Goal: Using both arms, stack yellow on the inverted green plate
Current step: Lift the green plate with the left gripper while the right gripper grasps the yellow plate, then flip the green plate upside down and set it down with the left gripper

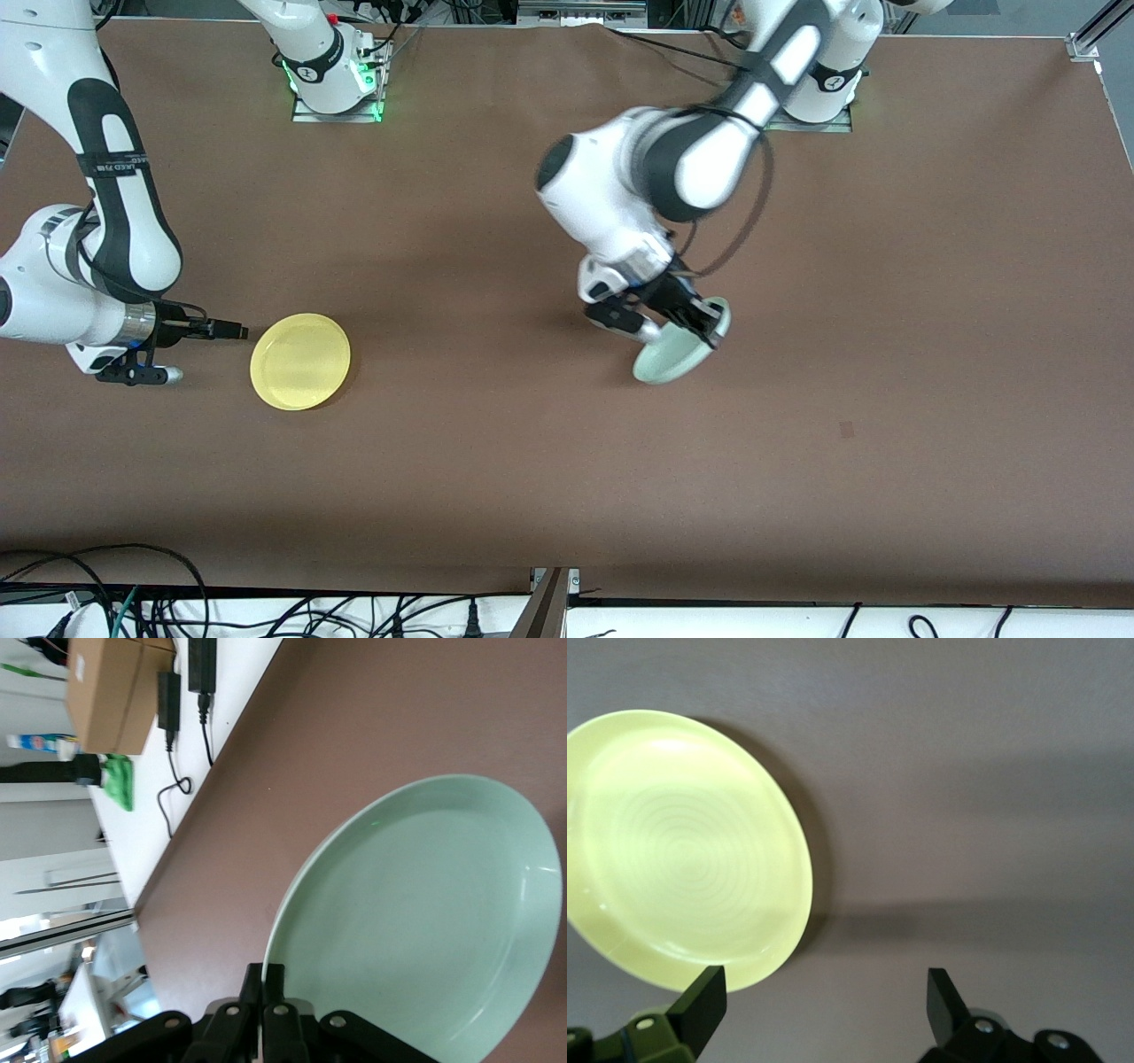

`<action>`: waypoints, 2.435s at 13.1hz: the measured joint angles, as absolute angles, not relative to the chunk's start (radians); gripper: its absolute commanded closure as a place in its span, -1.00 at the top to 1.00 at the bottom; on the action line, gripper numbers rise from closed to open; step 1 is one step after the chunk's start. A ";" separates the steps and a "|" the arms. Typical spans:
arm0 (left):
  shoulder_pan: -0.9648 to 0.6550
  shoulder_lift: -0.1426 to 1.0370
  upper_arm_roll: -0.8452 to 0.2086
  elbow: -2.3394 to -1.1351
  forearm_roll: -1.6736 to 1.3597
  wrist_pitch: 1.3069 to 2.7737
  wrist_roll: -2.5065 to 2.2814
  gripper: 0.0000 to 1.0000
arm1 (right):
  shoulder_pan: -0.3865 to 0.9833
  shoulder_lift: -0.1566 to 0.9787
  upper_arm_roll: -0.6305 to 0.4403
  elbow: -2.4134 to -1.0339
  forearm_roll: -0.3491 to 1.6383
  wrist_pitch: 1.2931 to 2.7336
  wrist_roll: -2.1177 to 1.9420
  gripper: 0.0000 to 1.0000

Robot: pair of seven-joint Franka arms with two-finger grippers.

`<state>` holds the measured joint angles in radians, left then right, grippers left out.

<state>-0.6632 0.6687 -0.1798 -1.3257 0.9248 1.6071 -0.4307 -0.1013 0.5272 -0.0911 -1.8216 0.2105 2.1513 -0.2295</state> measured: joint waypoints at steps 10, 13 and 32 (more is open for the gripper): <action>-1.246 0.937 0.094 -1.238 1.012 1.496 -0.996 -1.00 | -0.099 0.584 -0.050 -1.887 0.286 2.394 -0.253 1.00; -1.249 0.968 0.128 -1.208 1.036 1.489 -0.978 -1.00 | -0.100 0.605 -0.048 -1.887 0.348 2.419 -0.348 0.35; -1.358 1.045 0.109 -1.192 0.998 1.453 -0.970 1.00 | -0.099 0.592 -0.040 -1.736 0.358 2.119 -0.366 -1.00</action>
